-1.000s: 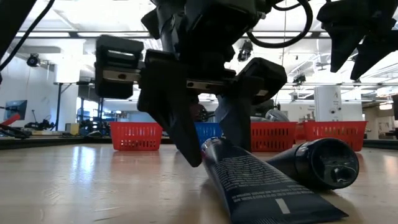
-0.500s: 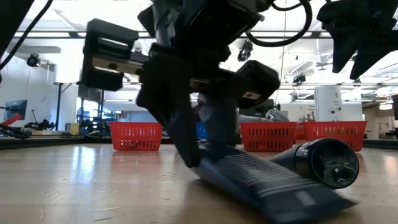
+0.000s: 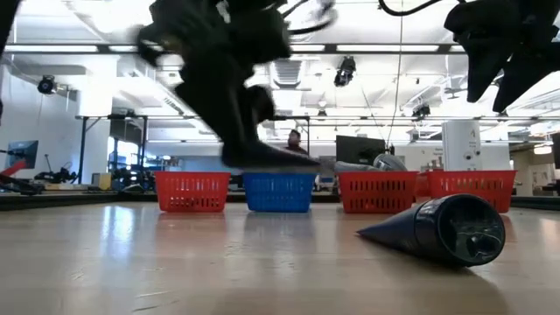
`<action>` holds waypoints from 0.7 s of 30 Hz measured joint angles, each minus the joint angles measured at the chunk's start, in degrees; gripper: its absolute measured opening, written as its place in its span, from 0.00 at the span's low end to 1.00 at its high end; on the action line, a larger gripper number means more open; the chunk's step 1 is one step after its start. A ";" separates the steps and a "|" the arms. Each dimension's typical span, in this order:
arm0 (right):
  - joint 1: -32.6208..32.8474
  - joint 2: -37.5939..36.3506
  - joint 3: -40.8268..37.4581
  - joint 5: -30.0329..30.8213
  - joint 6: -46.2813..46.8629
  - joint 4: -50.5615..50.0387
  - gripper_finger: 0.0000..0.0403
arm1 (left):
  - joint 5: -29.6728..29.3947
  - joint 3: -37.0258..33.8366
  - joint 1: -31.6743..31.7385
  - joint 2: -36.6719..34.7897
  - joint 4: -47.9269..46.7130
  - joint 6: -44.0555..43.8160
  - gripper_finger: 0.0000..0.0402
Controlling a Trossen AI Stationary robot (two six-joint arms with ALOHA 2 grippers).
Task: Pick & Place Travel size toiletries
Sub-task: Put the blue shaving cream into the blue bin
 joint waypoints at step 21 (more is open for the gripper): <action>-0.02 -0.11 0.00 2.16 2.45 0.15 0.75 | -22.89 -35.30 17.73 -22.20 43.50 -76.35 0.30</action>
